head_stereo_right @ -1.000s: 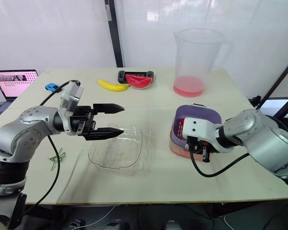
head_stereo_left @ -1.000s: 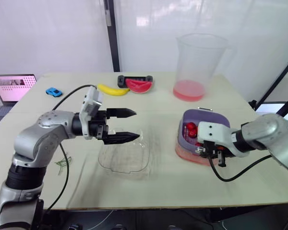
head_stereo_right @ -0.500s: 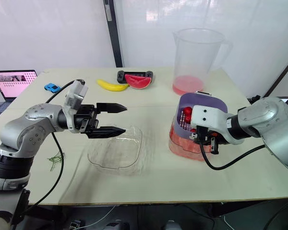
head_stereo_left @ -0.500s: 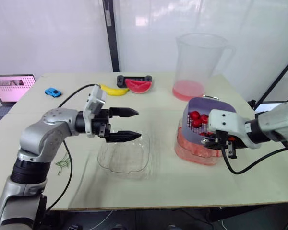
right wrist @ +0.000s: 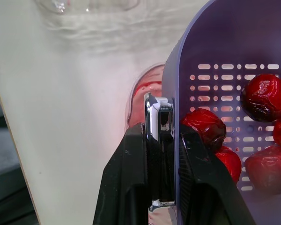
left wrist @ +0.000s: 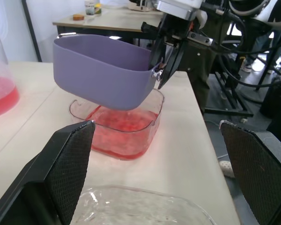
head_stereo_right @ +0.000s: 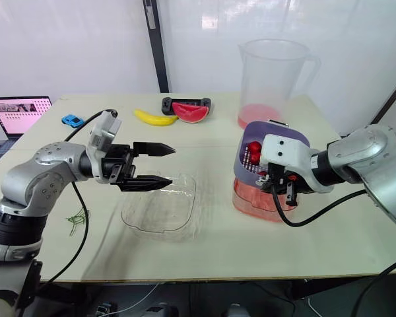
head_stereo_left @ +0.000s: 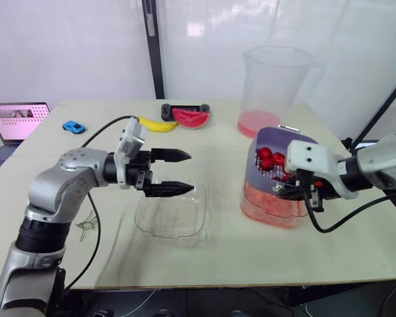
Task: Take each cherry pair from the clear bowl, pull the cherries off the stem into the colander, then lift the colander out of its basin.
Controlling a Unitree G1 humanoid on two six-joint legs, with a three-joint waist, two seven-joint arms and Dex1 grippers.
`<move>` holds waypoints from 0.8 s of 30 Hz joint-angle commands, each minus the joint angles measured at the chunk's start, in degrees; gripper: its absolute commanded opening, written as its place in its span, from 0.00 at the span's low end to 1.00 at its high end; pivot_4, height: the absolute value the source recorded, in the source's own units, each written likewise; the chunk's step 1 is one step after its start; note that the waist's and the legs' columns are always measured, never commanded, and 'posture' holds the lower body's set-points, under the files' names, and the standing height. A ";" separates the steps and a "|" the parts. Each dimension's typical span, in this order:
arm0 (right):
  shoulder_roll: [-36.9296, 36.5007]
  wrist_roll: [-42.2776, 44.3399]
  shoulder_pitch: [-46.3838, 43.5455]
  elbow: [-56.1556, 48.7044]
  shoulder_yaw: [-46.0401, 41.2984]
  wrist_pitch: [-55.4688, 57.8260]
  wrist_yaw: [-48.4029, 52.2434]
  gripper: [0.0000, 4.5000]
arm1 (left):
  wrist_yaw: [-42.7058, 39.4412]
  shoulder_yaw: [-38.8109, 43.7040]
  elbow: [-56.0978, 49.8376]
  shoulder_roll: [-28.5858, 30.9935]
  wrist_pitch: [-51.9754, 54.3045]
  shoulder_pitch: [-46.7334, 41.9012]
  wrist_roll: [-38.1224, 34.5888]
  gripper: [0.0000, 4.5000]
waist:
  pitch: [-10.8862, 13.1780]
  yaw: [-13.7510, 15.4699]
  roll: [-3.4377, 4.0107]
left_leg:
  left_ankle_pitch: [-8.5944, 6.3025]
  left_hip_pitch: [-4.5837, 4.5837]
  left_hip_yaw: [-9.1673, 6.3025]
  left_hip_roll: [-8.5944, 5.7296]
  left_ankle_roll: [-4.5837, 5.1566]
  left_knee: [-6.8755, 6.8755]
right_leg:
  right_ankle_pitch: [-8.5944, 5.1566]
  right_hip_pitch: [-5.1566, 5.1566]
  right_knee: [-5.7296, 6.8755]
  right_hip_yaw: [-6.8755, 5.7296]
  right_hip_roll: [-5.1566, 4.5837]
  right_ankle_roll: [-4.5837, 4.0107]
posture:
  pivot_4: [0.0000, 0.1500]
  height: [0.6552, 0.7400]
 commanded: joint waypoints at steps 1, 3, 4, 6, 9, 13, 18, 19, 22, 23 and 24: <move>0.91 1.94 -1.41 -0.89 -2.87 1.71 -1.18 0.05 | -0.47 0.22 -0.73 0.22 -0.55 -1.37 -0.18 1.00 | 0.00 0.00 0.00 | 0.00 0.00 0.00 0.00 0.00 0.00 | 0.00 0.00 0.00 0.00 0.00 0.00 | 1.00 1.00; 1.50 3.06 0.71 -1.90 -3.43 2.47 -1.80 0.05 | -0.37 0.23 -1.03 0.13 -0.25 -1.21 -0.46 1.00 | 0.00 0.00 0.00 | 0.00 0.00 0.00 0.00 0.00 0.00 | 0.00 0.00 0.00 0.00 0.00 0.00 | 1.00 1.00; 1.87 4.34 1.57 -2.79 -3.97 3.26 -1.80 0.05 | -0.29 0.20 -1.17 0.11 -0.20 -1.11 -0.48 1.00 | 0.00 0.01 0.00 | 0.00 0.00 0.00 0.00 0.00 -0.01 | 0.00 -0.01 0.01 0.00 0.00 0.00 | 1.00 1.00; 4.98 7.83 -1.09 -2.75 -5.67 7.56 -3.39 0.05 | -0.12 0.19 -1.28 0.18 -0.23 -1.08 -0.34 1.00 | 0.00 0.01 0.00 | 0.00 -0.02 -0.02 0.01 0.00 0.00 | 0.00 -0.01 0.01 -0.01 0.00 0.00 | 1.00 1.00; 3.30 7.52 -0.73 -2.99 -4.91 7.68 -3.64 0.05 | 0.15 0.42 -1.64 0.21 0.08 -0.98 -0.65 1.00 | 0.00 -0.04 0.01 | 0.00 -0.02 0.00 0.00 0.00 0.03 | 0.00 -0.04 0.06 0.03 -0.01 0.00 | 1.00 1.00; 2.00 7.25 1.26 -2.38 -4.21 6.74 -4.43 0.05 | 0.86 0.83 -2.62 0.35 0.81 -0.44 -1.10 1.00 | 0.00 0.17 0.00 | 0.00 -0.08 -0.01 -0.01 0.00 0.03 | 0.00 -0.03 0.01 -0.06 -0.02 0.00 | 1.00 1.00; 0.67 3.95 0.82 -0.40 -0.81 2.03 -3.83 0.05 | 3.22 2.54 -5.10 2.31 2.75 2.00 -1.39 1.00 | 0.00 -0.23 0.01 | 0.00 -0.06 0.01 0.00 0.00 0.02 | 0.00 -0.08 0.05 0.02 -0.02 0.00 | 1.00 1.00; 0.97 2.54 -1.05 1.06 0.88 0.31 -2.98 0.05 | 3.78 3.14 -5.37 3.34 2.83 2.97 -0.89 1.00 | 0.00 -0.32 0.02 | 0.00 -0.06 0.01 0.00 0.00 0.01 | 0.00 -0.10 0.06 0.02 -0.01 0.00 | 1.00 1.00; 2.47 -1.80 -7.63 5.96 6.39 -4.90 0.67 0.05 | 4.97 5.13 -6.61 5.90 3.23 5.73 -1.02 1.00 | 0.02 -0.52 0.07 | 0.00 -0.05 0.05 0.02 0.00 -0.02 | 0.00 -0.18 0.10 0.08 0.03 0.00 | 1.00 1.00; 3.14 -3.36 -9.75 7.72 8.16 -6.74 2.06 0.05 | 5.63 5.83 -7.13 6.43 3.56 6.49 -1.47 1.00 | 0.02 -0.49 0.07 | 0.00 -0.05 0.04 0.02 0.00 -0.03 | 0.00 -0.19 0.09 0.08 0.03 0.00 | 1.00 1.00; 4.00 -5.32 -12.00 9.84 10.15 -9.09 3.69 0.05 | 6.18 6.58 -7.82 6.95 3.82 7.42 -1.90 1.00 | 0.02 -0.42 0.07 | 0.00 -0.06 0.04 0.03 0.00 -0.03 | 0.00 -0.19 0.09 0.07 0.02 0.00 | 1.00 1.00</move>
